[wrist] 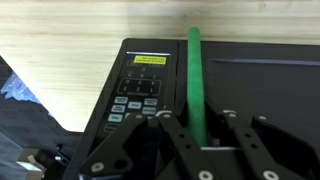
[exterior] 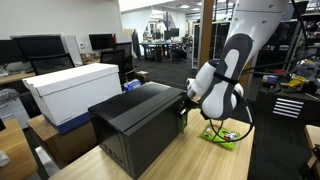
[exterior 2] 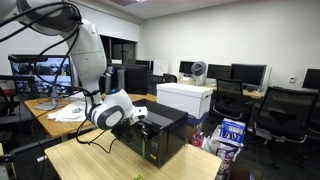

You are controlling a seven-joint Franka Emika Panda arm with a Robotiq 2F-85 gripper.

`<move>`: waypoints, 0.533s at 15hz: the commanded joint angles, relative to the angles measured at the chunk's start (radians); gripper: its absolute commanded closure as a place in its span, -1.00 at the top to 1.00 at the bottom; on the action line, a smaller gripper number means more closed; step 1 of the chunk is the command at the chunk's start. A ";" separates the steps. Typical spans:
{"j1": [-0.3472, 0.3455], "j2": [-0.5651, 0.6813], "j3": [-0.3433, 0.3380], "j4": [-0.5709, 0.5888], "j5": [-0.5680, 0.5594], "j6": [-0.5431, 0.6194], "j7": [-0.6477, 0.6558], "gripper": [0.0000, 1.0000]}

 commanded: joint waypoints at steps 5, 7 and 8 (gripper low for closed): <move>0.184 0.003 -0.149 -0.157 0.070 0.019 -0.038 -0.86; 0.221 -0.011 -0.161 -0.224 0.107 0.040 -0.016 -0.87; 0.235 -0.016 -0.162 -0.252 0.125 0.051 -0.003 -0.87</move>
